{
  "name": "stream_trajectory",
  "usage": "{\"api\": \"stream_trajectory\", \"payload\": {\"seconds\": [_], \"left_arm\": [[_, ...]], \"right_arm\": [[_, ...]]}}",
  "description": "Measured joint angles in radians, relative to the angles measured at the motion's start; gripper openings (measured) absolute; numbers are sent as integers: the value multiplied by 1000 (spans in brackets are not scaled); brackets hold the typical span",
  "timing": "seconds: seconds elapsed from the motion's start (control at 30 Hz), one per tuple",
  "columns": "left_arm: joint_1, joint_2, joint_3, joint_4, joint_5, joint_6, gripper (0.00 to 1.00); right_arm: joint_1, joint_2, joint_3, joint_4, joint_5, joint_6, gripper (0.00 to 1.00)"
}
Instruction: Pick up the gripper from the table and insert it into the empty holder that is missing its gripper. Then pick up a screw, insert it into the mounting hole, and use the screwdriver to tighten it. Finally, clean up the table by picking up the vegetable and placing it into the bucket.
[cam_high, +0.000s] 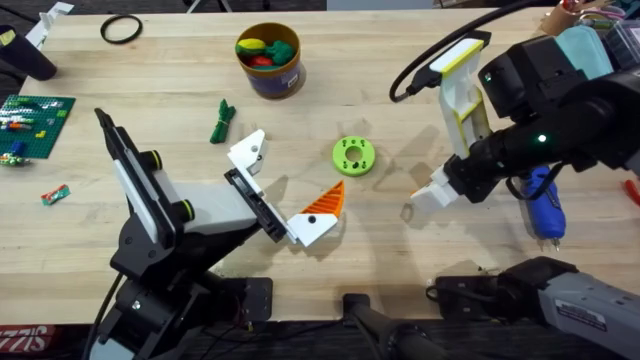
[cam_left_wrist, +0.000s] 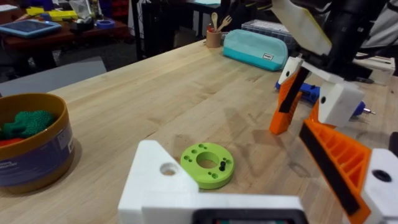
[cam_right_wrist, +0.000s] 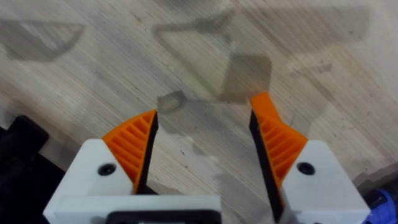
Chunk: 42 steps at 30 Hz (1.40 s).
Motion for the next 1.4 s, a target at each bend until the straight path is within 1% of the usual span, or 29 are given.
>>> {"api": "stream_trajectory", "payload": {"seconds": [0.17,0.2,0.27,0.43,0.53,0.6,0.7,0.8,0.93,1.13,1.4], "left_arm": [[0,3,1,-10,1,0,991],[0,3,1,-10,1,0,991],[0,3,1,-12,1,0,991],[0,2,1,-13,1,0,991],[0,2,1,-14,1,0,991],[0,3,1,-14,1,0,991],[0,2,1,-18,1,1,991],[0,3,1,-19,1,0,991],[0,3,1,-28,1,0,991],[0,3,1,-28,1,1,991],[0,2,1,-28,1,1,991]], "right_arm": [[5,7,0,26,-8,0,897],[9,5,12,89,-29,2,897],[10,-7,32,141,-37,3,897],[10,-66,68,220,-51,2,897],[10,-85,70,182,-52,-50,897],[10,-86,71,130,-28,-110,897],[10,-86,71,37,80,-210,897],[10,-86,71,-8,198,-281,897],[10,-86,71,-13,275,-328,897],[3,-78,71,-24,310,-353,897],[-10,11,72,-99,276,-362,897]]}}
